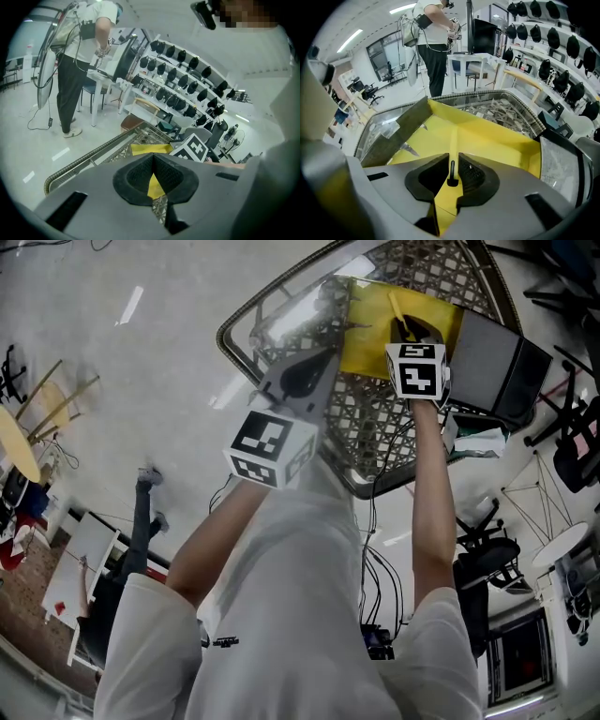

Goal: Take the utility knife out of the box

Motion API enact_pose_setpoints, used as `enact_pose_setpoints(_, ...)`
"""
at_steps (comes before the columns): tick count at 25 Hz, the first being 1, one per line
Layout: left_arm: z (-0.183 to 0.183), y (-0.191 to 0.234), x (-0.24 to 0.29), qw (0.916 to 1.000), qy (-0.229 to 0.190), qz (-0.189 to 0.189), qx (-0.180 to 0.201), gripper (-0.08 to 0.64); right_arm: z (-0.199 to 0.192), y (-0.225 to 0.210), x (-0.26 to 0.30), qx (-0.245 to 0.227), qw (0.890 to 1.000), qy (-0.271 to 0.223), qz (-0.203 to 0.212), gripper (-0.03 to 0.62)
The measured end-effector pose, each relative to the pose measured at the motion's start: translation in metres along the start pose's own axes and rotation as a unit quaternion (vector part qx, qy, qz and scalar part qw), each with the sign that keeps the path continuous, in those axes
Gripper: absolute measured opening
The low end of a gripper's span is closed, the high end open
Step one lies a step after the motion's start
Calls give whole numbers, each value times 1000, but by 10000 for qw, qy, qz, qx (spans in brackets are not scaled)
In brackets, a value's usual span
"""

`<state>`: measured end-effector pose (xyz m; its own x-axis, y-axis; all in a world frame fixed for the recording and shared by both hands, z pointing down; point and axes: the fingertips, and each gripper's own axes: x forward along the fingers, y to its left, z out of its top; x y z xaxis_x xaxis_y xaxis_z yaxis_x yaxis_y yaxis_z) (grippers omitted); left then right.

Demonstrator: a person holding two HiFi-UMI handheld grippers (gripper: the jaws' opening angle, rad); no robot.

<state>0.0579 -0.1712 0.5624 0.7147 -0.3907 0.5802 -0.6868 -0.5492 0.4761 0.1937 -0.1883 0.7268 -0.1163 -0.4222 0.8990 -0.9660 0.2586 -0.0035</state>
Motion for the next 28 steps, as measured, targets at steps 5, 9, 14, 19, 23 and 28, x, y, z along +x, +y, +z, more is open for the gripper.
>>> enact_pose_setpoints(5, 1, -2, -5, 10000, -23, -18, 41, 0, 0, -3, 0, 154, 9999, 35, 69, 51)
enact_pose_setpoints(9, 0, -4, -11, 10000, -38, -28, 78, 0, -1, -3, -7, 293, 9995, -55, 48, 51)
enact_pose_setpoints(14, 3, -6, -23, 9998, -120, -25, 142, 0, 1, 0, -26, 350, 9991, -219, -38, 49)
enact_pose_setpoints(19, 7, -11, -40, 9994, -221, -54, 267, 0, 9, 4, -56, 419, 9976, -497, -227, 51)
enact_pose_setpoints(23, 9, -22, -60, 9990, -288, -126, 328, 0, 15, 12, -92, 525, 9948, -819, -299, 51)
enact_pose_setpoints(28, 19, -34, -83, 9976, -429, -224, 502, 0, 32, 25, -139, 639, 9873, -1403, -396, 51)
